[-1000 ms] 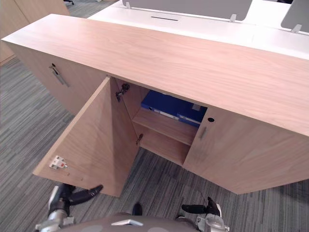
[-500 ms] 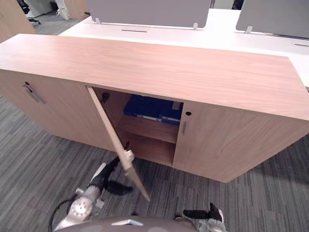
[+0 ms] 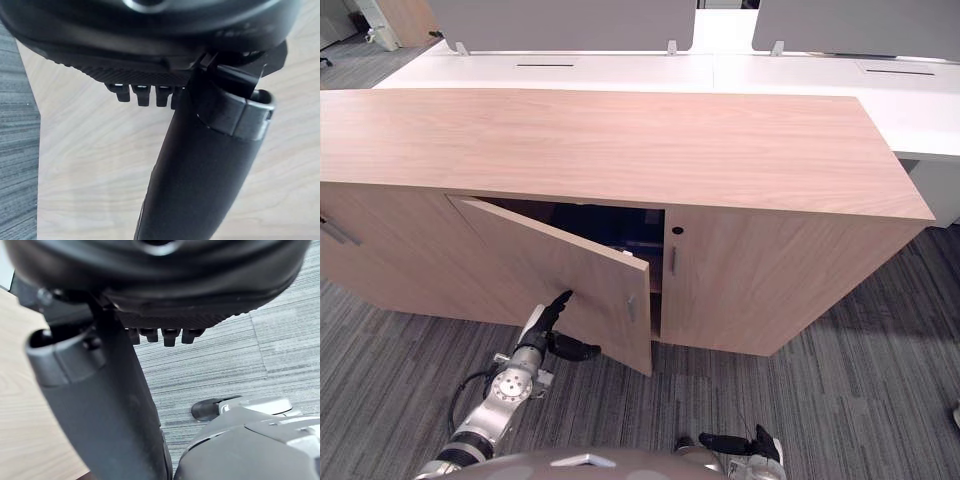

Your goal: Walk over to the cabinet, pick up the folder, carry it to the office cabinet, place the folder inside the office cabinet, then close the office cabinet door

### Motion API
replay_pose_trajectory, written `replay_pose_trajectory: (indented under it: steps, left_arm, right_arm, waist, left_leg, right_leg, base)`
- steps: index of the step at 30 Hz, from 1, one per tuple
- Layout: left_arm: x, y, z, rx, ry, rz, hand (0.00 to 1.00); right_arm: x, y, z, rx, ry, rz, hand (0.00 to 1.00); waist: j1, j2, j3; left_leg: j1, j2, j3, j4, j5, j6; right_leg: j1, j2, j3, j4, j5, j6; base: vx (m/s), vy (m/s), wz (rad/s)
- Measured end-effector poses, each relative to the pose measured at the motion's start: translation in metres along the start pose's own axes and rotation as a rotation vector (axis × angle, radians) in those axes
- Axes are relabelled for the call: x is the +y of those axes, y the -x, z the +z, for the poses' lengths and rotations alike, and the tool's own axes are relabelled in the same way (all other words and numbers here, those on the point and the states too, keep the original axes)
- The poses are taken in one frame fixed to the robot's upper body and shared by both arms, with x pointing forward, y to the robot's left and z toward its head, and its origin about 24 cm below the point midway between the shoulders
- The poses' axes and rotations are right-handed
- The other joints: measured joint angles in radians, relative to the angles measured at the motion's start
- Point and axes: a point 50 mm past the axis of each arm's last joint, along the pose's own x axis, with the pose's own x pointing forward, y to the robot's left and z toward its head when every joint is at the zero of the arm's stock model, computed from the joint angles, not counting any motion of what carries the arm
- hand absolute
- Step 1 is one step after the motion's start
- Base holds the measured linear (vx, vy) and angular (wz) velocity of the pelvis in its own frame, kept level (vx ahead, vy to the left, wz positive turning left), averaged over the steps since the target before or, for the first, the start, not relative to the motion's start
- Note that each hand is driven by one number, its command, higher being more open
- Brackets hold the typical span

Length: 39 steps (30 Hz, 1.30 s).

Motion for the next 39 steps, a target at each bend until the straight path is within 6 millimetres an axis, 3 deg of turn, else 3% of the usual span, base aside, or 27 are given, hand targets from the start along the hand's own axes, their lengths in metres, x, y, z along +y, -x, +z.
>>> replay_pose_trajectory:
  steps: [14, 17, 24, 28, 34, 39]
  left_arm:
    - [0.012, -0.008, -0.019, 0.141, 0.098, 0.093, 1.0]
    - [0.013, -0.003, -0.027, 0.171, 0.146, 0.118, 1.0]
    - [-0.016, 0.029, -0.079, 0.392, 0.215, 0.046, 1.0]
    - [-0.022, 0.07, -0.129, 0.624, 0.29, 0.071, 1.0]
    - [-0.021, 0.104, -0.158, 0.771, 0.39, 0.153, 1.0]
    - [-0.024, 0.111, -0.162, 0.799, 0.446, 0.18, 1.0]
  right_arm:
    - [0.004, 0.0, 0.002, 0.004, -0.007, 0.008, 1.0]
    - [0.008, -0.001, 0.008, -0.006, -0.009, 0.016, 1.0]
    - [0.009, -0.003, 0.015, -0.017, -0.029, 0.015, 1.0]
    - [0.008, -0.002, 0.009, 0.007, -0.065, 0.009, 1.0]
    - [0.002, -0.003, 0.008, 0.006, -0.059, -0.001, 1.0]
    - [0.003, -0.003, 0.008, 0.014, -0.056, 0.003, 1.0]
  waist:
    - [-0.029, -0.009, 0.007]
    - [-0.025, -0.023, 0.017]
    - [-0.018, -0.012, 0.024]
    - [-0.002, -0.014, 0.024]
    - [0.032, 0.002, 0.015]
    - [0.036, 0.001, 0.013]
  left_leg:
    - [0.008, 0.021, 0.07, 0.001, -0.014, -0.021]
    - [-0.003, 0.025, 0.036, 0.032, -0.019, -0.022]
    - [0.0, 0.037, -0.043, 0.078, -0.071, -0.029]
    - [0.019, 0.038, -0.048, 0.078, -0.082, -0.031]
    - [0.029, 0.041, -0.028, 0.082, -0.097, -0.047]
    - [0.032, 0.041, -0.026, 0.082, -0.099, -0.046]
  right_leg:
    - [-0.021, 0.027, 0.069, -0.017, 0.014, -0.008]
    - [-0.031, 0.028, 0.107, -0.016, 0.022, -0.013]
    - [-0.037, 0.037, 0.161, -0.02, 0.034, -0.008]
    - [-0.02, 0.038, 0.172, -0.034, 0.048, -0.006]
    - [-0.021, 0.042, 0.196, -0.038, 0.059, -0.007]
    - [-0.02, 0.043, 0.198, -0.037, 0.059, -0.006]
  base:
    - [-0.02, -0.027, -0.16]
    - [0.0, -0.06, -0.38]
    - [-0.01, -0.008, -0.23]
    - [-0.03, 0.026, -0.08]
    - [-0.03, 0.003, -0.11]
    - [0.0, 0.0, -0.02]
